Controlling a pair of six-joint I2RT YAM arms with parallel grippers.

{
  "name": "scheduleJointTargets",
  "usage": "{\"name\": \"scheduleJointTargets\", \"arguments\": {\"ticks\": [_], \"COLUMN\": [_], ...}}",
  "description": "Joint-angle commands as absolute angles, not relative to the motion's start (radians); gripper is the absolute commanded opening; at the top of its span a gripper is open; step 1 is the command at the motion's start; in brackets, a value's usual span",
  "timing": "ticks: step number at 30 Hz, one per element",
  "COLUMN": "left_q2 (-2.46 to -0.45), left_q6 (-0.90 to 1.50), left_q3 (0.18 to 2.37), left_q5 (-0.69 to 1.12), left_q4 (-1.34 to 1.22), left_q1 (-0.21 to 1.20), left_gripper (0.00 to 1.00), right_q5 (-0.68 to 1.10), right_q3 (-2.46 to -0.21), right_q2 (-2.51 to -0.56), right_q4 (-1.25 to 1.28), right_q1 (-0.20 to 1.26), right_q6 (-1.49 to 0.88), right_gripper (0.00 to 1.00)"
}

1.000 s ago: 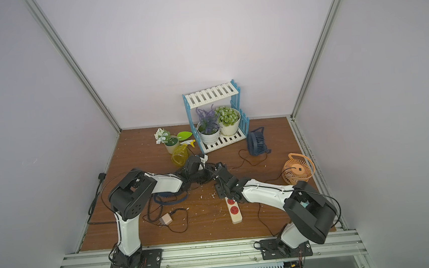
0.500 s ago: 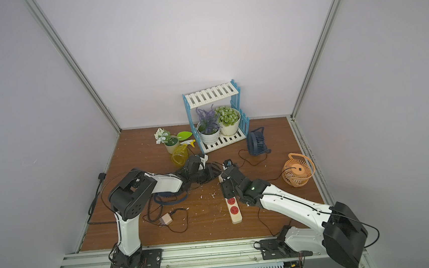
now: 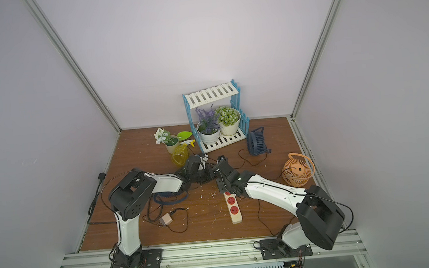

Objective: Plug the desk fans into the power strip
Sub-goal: Insert the plug into the socket.

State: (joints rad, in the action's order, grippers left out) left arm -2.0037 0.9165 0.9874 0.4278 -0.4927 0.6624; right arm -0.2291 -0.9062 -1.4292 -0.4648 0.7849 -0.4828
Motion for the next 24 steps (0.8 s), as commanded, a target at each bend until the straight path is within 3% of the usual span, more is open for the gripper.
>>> {"name": "scheduleJointTargets", "arguments": {"ticks": [1, 10, 24], "left_q2": [-1.983, -1.982, -1.983], "left_q6": [0.901, 0.900, 0.900], "left_q3": [0.997, 0.988, 0.983], "left_q5": [0.465, 0.459, 0.460], "left_q4": [-0.460, -0.460, -0.460], "left_q1": [0.680, 0.680, 0.680], "left_gripper": [0.29, 0.29, 0.29], "right_q5": [-0.249, -0.211, -0.142], "right_q3": [-0.923, -0.858, -0.637], "right_q2": [-1.447, -1.485, -1.641], "right_q4": [-0.469, -0.522, -0.509], "right_q1": [0.783, 0.785, 0.834], "right_q6": [-0.478, -0.491, -0.581], "right_gripper": [0.27, 0.01, 0.00]}}
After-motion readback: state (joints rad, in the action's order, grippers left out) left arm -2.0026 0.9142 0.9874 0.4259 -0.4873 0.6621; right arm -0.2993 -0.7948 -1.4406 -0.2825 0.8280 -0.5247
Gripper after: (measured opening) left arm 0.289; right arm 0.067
